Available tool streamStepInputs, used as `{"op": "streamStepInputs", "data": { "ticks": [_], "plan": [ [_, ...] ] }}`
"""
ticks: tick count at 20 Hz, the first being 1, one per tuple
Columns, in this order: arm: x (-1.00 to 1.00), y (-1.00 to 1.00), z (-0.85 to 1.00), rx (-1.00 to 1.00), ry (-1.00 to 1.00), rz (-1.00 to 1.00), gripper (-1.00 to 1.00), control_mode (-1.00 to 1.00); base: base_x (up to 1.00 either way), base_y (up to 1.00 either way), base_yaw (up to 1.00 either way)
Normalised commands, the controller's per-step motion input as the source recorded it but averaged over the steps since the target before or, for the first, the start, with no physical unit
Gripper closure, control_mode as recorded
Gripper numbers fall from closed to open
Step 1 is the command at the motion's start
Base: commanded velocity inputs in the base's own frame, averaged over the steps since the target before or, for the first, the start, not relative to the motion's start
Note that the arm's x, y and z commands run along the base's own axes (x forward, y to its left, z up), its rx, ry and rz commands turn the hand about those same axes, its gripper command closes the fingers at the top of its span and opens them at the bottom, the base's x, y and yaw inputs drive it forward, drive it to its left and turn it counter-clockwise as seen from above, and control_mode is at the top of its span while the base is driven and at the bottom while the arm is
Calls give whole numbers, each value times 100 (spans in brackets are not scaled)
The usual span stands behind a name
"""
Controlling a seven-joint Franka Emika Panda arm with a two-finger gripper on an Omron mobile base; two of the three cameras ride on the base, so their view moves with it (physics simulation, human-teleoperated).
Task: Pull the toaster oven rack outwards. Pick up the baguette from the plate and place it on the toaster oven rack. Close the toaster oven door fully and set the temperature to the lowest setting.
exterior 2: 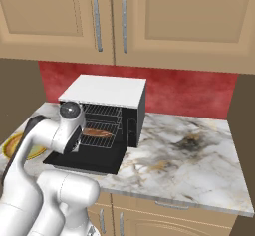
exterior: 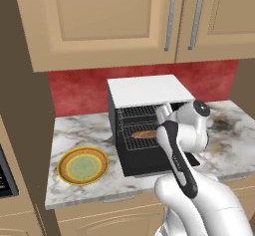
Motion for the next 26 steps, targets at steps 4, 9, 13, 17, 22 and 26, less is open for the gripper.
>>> {"op": "streamStepInputs", "data": {
  "ticks": [4, 9, 13, 17, 22, 26],
  "plan": [
    [-64, 0, 7, -1, 3, 7, -100, -100, 0, 0, 0],
    [-43, 0, 0, -6, 6, 11, -100, -100, 0, 0, 0],
    [-7, 14, 0, -13, 16, 14, -100, -100, 0, 0, 0],
    [0, 22, 0, -16, 17, 10, -100, -100, 0, 0, 0],
    [0, 22, -15, -17, 5, 9, -100, -100, 0, 0, 0],
    [0, 3, -16, -14, 2, 15, -100, -100, 0, 0, 0]
  ]
}}
